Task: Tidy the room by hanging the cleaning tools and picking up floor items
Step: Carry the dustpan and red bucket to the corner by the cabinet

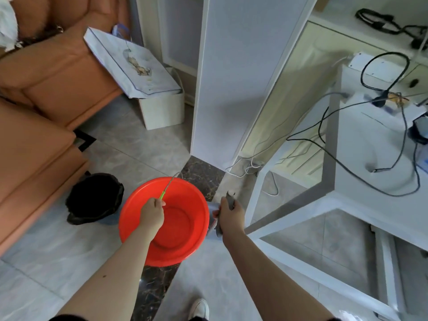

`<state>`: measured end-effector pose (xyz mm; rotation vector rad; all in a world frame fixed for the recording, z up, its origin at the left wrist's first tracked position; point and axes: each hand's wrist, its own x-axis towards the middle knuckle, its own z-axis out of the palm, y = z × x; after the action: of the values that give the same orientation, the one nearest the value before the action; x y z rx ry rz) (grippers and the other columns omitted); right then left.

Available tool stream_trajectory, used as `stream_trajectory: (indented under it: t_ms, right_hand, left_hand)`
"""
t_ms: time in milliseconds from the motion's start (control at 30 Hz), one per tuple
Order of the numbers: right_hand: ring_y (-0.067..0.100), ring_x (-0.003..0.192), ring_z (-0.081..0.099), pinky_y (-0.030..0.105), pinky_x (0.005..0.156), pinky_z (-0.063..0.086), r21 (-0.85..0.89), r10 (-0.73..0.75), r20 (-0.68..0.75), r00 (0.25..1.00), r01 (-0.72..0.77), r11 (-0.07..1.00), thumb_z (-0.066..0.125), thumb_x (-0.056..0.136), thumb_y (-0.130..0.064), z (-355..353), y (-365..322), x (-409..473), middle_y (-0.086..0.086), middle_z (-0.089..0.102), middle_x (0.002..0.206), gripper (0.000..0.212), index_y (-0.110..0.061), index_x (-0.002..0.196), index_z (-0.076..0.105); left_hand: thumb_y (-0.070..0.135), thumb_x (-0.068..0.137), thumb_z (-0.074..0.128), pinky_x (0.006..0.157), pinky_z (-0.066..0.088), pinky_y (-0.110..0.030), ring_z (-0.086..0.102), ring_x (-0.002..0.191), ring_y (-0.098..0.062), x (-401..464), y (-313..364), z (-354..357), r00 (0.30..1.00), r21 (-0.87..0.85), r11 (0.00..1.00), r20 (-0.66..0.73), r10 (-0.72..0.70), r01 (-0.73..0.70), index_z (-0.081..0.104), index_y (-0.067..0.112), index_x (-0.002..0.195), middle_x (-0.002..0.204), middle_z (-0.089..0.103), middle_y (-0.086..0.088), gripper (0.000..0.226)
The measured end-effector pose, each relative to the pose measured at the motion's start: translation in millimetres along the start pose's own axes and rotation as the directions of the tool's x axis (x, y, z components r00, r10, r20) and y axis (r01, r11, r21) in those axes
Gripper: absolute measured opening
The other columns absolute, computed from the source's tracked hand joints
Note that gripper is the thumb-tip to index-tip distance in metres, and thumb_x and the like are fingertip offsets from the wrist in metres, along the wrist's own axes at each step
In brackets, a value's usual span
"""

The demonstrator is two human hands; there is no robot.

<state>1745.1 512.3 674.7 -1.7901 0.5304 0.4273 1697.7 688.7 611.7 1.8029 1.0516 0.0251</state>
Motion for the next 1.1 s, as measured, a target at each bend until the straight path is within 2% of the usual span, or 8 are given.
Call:
stream_trajectory:
  t_ms: [133,267,400,567,667,733,967,1100]
  right_hand:
    - [-0.002,0.051,0.047,0.015,0.049,0.034,0.011,-0.02,-0.032,0.999,0.021,1.0,0.048,0.097,-0.025,15.0,-17.2,27.2,-0.011,0.052,0.061,0.035,-0.008,0.127,0.052]
    - [0.012,0.052,0.055,0.022,0.057,0.046,-0.021,-0.004,-0.066,0.998,0.002,1.0,0.047,0.097,-0.025,38.2,-40.3,58.5,0.005,0.061,0.066,0.032,-0.002,0.119,0.054]
    - [0.025,0.075,0.063,0.028,0.068,0.049,-0.005,0.037,-0.118,0.992,-0.038,0.999,0.046,0.097,-0.028,62.8,-61.2,89.9,0.019,0.07,0.094,0.034,-0.002,0.117,0.055]
    - [0.012,0.052,0.054,0.023,0.05,0.039,0.035,0.095,-0.184,0.978,-0.09,0.995,0.046,0.097,-0.029,92.1,-87.2,123.2,0.003,0.061,0.063,0.034,-0.002,0.115,0.056]
    - [0.01,0.049,0.054,0.022,0.048,0.039,0.064,0.114,-0.215,0.97,-0.103,0.993,0.046,0.097,-0.029,102.1,-96.7,137.3,0.0,0.06,0.059,0.034,-0.003,0.117,0.055]
    - [0.011,0.05,0.054,0.022,0.047,0.039,0.071,0.125,-0.228,0.966,-0.111,0.991,0.046,0.097,-0.029,107.1,-102.5,147.7,-0.001,0.059,0.059,0.036,-0.004,0.121,0.055]
    - [0.012,0.049,0.053,0.024,0.046,0.039,0.09,0.151,-0.24,0.959,-0.133,0.987,0.046,0.097,-0.029,122.2,-121.9,192.6,0.0,0.058,0.058,0.03,-0.004,0.11,0.056]
    - [0.012,0.051,0.054,0.022,0.046,0.04,0.115,0.178,-0.255,0.95,-0.153,0.981,0.046,0.097,-0.029,127.3,-133.7,222.6,0.0,0.059,0.059,0.031,-0.004,0.113,0.056]
  left_hand:
    - [0.008,0.1,0.031,0.075,0.035,-0.028,0.057,0.106,-0.035,33.1,20.3,8.3,1.0,-0.005,1.0,-0.001,-0.003,0.003,0.061,-0.007,0.107,0.119,0.062,-0.023,0.034]
    - [0.008,0.1,0.031,0.079,0.038,-0.032,0.057,0.107,-0.035,79.1,38.1,13.9,1.0,-0.009,1.0,0.019,-0.01,0.01,0.061,-0.006,0.107,0.12,0.062,-0.023,0.034]
    - [0.009,0.099,0.031,0.074,0.04,-0.033,0.059,0.099,-0.034,123.1,56.0,15.5,0.997,0.001,0.999,0.055,-0.047,0.047,0.062,-0.003,0.108,0.118,0.063,-0.021,0.034]
    - [0.01,0.1,0.031,0.076,0.038,-0.031,0.058,0.101,-0.032,174.0,77.0,12.7,0.992,0.003,0.998,0.107,-0.067,0.068,0.062,-0.001,0.108,0.119,0.062,-0.019,0.034]
    - [0.01,0.099,0.032,0.07,0.039,-0.029,0.059,0.089,-0.032,194.9,87.4,15.6,0.989,0.014,0.998,0.133,-0.064,0.062,0.062,0.0,0.106,0.117,0.063,-0.02,0.032]
    - [0.01,0.099,0.032,0.06,0.038,-0.027,0.055,0.072,-0.021,208.7,94.6,19.9,0.986,0.026,0.998,0.152,-0.067,0.064,0.062,0.001,0.105,0.116,0.063,-0.018,0.032]
    - [0.013,0.099,0.033,0.055,0.038,-0.028,0.053,0.069,-0.017,259.3,110.9,40.6,0.977,0.041,0.994,0.183,-0.111,0.106,0.062,0.005,0.101,0.113,0.063,-0.017,0.03]
    - [0.012,0.097,0.034,0.065,0.043,-0.034,0.057,0.077,-0.028,292.7,116.7,53.8,0.967,0.039,0.986,0.194,-0.167,0.163,0.061,0.003,0.103,0.113,0.062,-0.024,0.029]
